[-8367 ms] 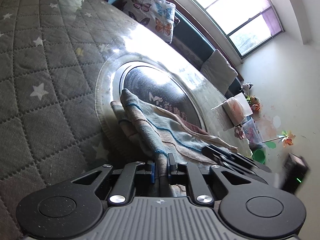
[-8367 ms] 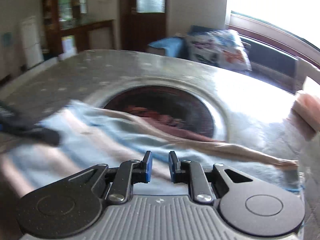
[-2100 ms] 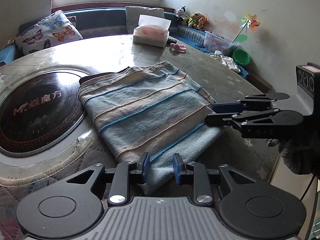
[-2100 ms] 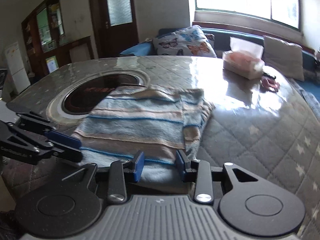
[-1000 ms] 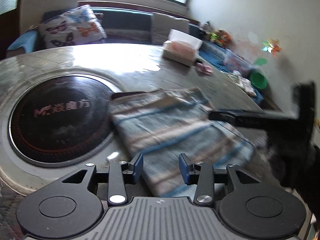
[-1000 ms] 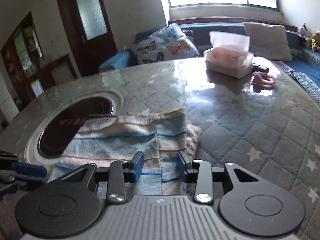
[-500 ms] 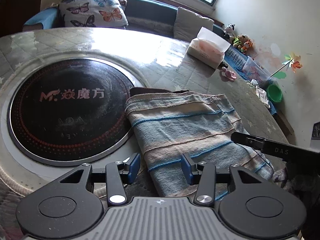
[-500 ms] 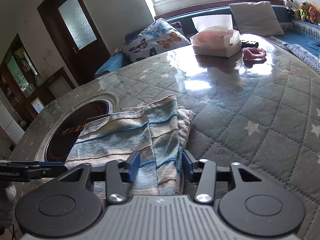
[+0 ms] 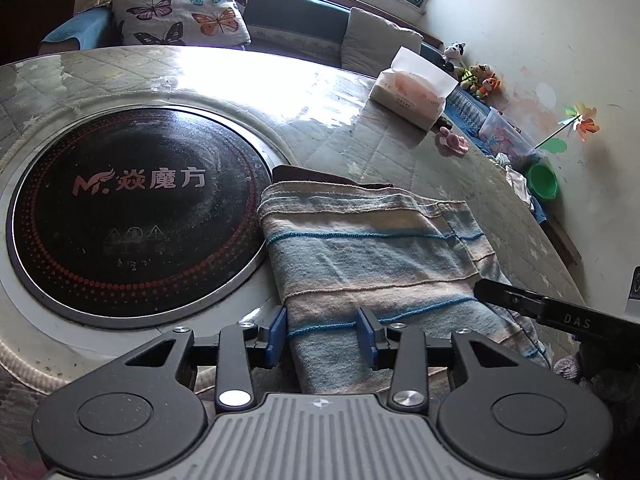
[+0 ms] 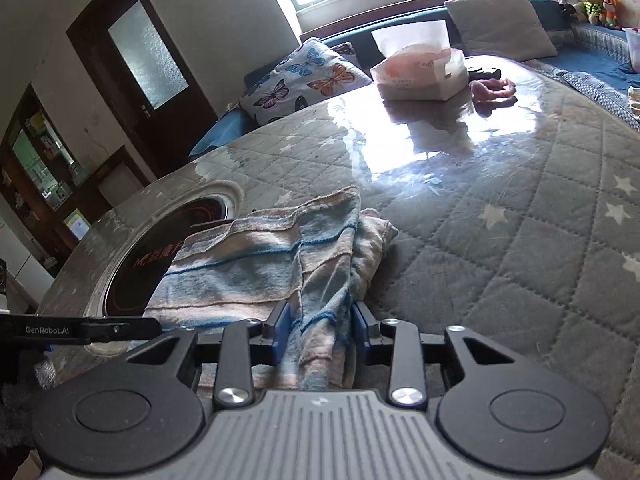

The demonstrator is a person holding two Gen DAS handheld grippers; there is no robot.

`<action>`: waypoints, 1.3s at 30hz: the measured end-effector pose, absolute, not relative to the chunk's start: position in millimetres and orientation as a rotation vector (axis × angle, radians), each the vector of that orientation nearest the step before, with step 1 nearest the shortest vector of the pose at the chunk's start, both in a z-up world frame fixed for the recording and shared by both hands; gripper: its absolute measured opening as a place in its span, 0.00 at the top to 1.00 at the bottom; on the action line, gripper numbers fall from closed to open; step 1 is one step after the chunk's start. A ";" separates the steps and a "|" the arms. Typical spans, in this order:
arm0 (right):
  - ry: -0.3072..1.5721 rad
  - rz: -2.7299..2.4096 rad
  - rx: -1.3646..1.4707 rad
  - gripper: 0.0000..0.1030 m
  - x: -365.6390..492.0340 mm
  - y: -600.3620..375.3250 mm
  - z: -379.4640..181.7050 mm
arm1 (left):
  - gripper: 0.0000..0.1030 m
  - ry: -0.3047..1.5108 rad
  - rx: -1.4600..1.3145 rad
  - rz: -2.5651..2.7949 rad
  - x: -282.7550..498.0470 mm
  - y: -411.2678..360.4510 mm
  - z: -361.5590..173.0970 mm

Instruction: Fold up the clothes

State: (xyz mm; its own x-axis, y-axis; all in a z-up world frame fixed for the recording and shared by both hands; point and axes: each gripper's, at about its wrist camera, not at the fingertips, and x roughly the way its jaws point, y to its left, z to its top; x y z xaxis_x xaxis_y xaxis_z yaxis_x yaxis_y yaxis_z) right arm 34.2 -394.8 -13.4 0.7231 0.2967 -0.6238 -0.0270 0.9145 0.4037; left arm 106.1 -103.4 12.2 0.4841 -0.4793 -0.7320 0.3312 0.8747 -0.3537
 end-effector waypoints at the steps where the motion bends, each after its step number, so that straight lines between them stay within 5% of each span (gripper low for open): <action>1: 0.743 0.182 0.392 0.67 35.3 -394.1 -14.1 | 0.62 0.945 -0.174 -0.497 106.3 -103.4 12.0; 12: 0.732 0.200 0.466 0.83 27.1 -388.2 -15.2 | 0.88 0.929 -0.177 -0.488 98.3 -101.7 19.9; 39: 0.517 0.206 0.344 0.86 -12.6 -380.3 67.6 | 0.91 0.755 -0.145 -0.562 81.3 -119.2 89.4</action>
State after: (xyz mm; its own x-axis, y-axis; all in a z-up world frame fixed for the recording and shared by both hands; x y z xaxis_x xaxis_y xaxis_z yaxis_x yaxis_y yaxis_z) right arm -12.6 -380.3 67.6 0.8507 0.2771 -0.4468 -0.1057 0.9226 0.3709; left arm 81.3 -119.2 89.4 0.5897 -0.5319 -0.6078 0.4306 0.8437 -0.3206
